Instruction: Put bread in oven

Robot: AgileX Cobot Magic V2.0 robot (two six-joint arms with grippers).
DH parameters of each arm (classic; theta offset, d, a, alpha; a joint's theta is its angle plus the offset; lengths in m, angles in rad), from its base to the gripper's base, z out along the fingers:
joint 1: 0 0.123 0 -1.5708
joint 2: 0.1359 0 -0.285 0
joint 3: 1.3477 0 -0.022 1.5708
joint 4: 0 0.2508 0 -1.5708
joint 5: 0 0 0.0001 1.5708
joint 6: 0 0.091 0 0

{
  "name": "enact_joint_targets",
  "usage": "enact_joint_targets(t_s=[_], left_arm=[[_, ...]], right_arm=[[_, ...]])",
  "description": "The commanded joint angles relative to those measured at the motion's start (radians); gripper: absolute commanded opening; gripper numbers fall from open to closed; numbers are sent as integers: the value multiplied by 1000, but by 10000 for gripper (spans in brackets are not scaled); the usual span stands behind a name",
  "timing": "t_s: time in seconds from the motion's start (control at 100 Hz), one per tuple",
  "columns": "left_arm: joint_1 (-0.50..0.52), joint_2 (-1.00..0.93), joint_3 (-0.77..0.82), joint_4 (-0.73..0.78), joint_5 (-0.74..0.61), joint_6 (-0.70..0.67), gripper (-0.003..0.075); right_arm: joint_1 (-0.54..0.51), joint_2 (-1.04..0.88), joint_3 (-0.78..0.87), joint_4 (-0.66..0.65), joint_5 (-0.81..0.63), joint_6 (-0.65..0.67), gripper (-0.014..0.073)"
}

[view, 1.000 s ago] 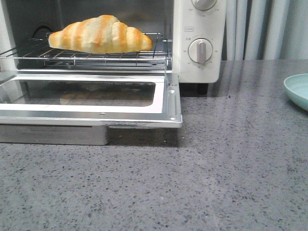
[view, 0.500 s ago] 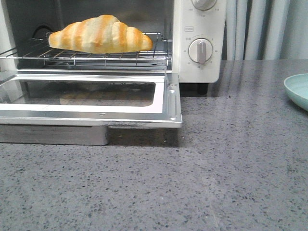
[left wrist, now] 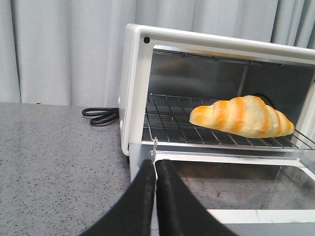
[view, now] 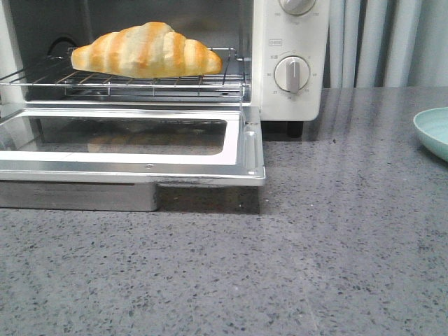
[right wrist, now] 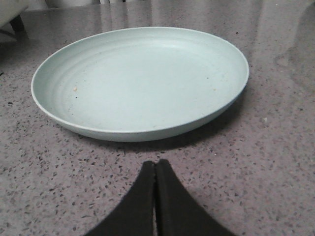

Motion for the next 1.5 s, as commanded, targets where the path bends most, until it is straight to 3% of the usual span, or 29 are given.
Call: enact_joint_targets(t_s=[0.0, 0.4, 1.49], left_arm=[[3, 14, -26, -8, -80, -9, -21], [3, 14, -26, -8, -80, -9, -21], [3, 14, -5, -3, -86, -9, -21]], right_arm=[[-8, -23, 13, 0, -23, -37, -69], [70, -23, 13, -27, -29, -77, -69], [70, -23, 13, -27, -30, -82, -69]])
